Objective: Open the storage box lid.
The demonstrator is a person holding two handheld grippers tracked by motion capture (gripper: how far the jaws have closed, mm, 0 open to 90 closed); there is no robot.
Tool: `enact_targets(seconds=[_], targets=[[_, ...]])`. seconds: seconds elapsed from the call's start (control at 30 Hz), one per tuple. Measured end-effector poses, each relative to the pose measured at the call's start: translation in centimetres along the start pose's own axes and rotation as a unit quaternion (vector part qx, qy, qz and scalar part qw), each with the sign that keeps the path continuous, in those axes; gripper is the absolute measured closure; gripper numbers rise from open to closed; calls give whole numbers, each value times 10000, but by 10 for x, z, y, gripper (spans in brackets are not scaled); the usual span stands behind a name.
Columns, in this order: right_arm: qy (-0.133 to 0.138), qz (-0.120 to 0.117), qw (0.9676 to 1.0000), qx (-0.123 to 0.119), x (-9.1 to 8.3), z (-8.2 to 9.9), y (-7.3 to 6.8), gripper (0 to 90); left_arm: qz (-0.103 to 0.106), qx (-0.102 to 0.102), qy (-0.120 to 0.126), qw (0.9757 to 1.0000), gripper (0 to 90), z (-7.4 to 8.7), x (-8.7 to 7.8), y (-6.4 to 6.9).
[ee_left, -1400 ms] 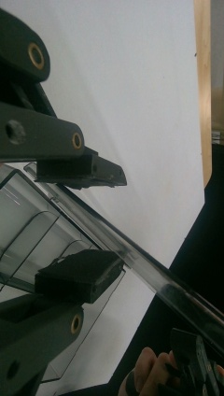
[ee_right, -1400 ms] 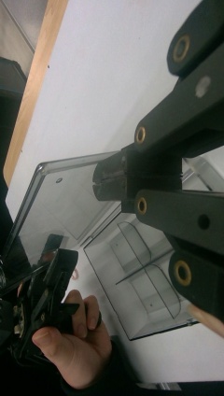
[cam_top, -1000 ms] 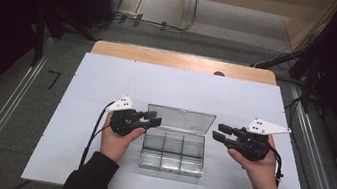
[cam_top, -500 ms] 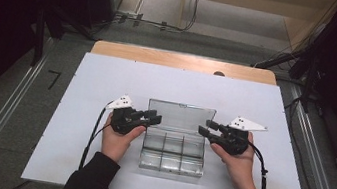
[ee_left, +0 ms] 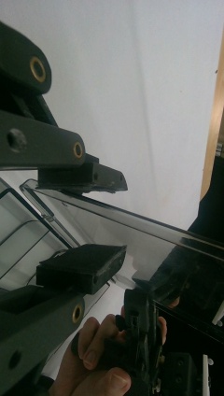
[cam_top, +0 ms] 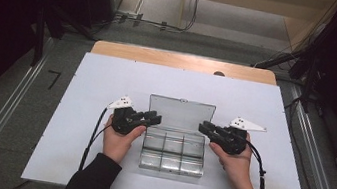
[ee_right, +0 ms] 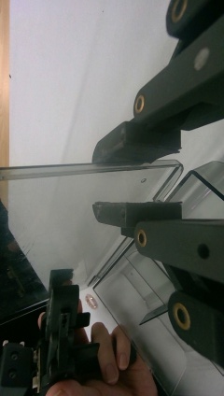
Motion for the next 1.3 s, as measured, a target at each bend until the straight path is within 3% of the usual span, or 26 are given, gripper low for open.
enact_targets(seconds=[0.17,0.6,0.93,1.3], targets=[[-11,21,10000,20,0,0,0,718,-57,-31,-12,10000,654,1,0,0],[26,-85,9993,363,-1,5,-3,734,-5,-161,-46,9999,680,3,-2,0],[-23,-107,9983,568,0,6,-4,734,41,-382,-122,9992,688,5,-3,0],[-84,-107,9981,595,0,8,-3,733,8,-359,-128,9993,689,5,-2,0]])
Point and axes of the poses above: each handheld gripper's, and its own axes: x roughly forward along the jaws, z roughly out of its underside, y roughly to its right, the point moved 8 cm from there along x, roughly forward along the jaws, and after that the axes turned 10 degrees about -z, right-handed, at the moved point
